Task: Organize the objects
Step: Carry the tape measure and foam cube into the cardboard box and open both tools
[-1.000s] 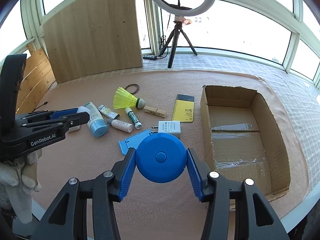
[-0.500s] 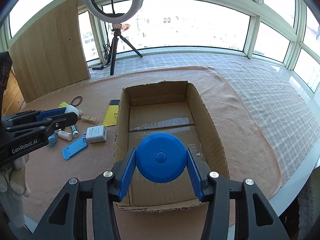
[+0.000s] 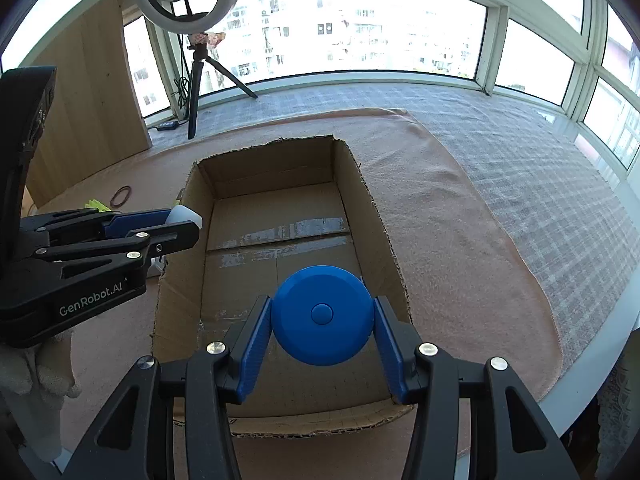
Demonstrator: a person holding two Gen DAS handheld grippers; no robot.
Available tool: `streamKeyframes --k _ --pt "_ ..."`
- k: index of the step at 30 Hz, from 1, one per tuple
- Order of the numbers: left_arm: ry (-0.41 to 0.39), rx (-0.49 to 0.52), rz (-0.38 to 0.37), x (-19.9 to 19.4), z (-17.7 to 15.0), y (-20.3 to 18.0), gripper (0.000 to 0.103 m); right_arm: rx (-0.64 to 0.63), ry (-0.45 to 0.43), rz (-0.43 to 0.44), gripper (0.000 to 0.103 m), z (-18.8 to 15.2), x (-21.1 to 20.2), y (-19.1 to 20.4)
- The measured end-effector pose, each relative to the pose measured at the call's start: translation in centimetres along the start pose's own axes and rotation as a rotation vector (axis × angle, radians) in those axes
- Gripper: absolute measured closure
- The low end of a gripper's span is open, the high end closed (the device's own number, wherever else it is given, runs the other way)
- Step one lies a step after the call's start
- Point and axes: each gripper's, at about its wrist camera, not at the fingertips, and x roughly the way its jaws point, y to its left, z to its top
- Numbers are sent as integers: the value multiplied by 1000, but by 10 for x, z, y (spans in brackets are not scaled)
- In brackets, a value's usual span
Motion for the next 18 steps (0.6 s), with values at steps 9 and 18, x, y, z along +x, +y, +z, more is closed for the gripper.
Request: streamKeyframes --k 9,18 --pt "22 18 9 13 2 -4 66 12 12 35 56 -3 5 -8" --pt "-27 6 45 0 2 -1 20 21 -8 23 27 -5 -3 -12"
